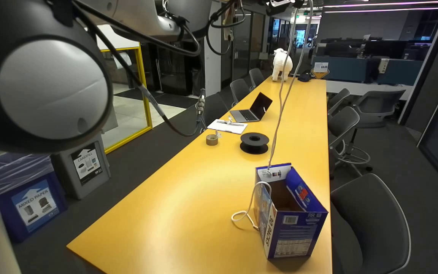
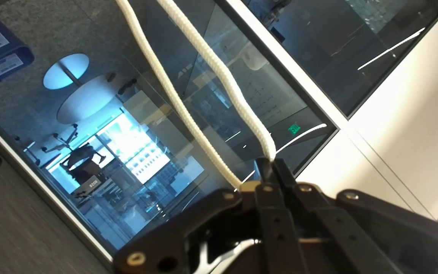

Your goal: Put the ropes in the box

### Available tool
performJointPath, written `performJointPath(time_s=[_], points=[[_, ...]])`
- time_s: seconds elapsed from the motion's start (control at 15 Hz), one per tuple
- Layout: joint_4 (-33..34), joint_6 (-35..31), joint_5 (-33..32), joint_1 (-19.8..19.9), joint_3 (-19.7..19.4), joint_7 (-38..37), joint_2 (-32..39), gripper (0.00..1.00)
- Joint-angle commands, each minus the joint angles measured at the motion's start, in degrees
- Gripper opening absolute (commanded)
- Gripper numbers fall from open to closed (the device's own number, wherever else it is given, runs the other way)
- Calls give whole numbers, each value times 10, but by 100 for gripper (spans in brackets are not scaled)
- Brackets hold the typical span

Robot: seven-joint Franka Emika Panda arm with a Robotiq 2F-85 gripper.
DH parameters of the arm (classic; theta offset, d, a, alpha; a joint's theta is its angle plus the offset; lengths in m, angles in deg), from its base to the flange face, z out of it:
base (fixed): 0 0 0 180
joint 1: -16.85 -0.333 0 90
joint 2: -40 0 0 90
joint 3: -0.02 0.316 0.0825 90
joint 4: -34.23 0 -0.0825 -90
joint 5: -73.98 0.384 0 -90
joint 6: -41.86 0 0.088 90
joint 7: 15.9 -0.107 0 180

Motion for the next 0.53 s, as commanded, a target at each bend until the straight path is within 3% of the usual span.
performJointPath(time_s=[0.0, 0.47], points=[[2, 0, 11, 3, -1, 24, -1, 4], [-30, -8, 37, 10, -2, 69, -10, 4]])
